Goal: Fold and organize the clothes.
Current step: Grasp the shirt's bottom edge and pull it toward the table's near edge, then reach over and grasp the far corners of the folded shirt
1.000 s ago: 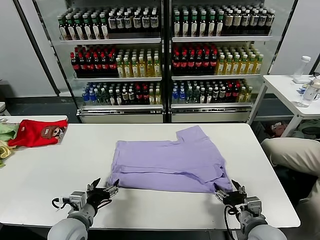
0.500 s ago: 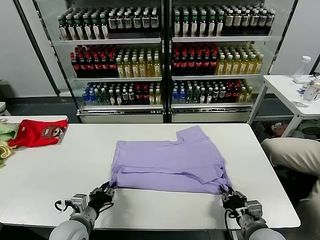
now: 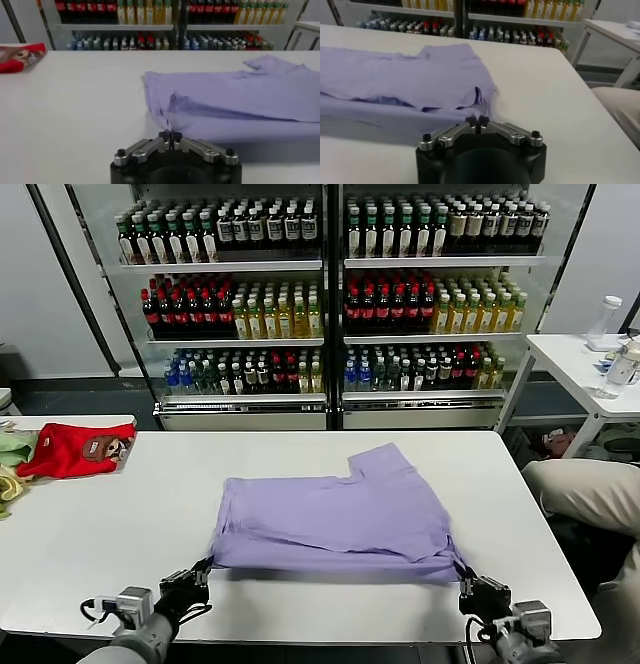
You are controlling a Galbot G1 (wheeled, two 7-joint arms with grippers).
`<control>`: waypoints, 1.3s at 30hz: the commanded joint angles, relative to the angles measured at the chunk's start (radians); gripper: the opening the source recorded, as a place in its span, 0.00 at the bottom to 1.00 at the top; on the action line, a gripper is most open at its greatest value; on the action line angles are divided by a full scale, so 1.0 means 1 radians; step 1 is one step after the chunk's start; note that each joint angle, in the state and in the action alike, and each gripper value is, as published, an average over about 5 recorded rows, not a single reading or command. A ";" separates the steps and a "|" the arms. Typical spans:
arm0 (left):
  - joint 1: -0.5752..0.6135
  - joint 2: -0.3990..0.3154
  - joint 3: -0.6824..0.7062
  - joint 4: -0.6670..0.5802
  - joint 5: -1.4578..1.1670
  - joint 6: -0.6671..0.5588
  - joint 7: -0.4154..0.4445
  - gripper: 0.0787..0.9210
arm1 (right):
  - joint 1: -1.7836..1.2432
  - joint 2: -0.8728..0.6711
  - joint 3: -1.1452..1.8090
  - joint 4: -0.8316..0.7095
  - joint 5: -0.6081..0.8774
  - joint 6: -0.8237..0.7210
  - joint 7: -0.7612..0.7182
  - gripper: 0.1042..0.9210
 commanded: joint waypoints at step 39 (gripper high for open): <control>-0.595 0.016 0.165 0.461 0.052 -0.008 0.158 0.88 | 1.125 0.155 -0.479 -0.678 0.061 -0.125 0.063 0.88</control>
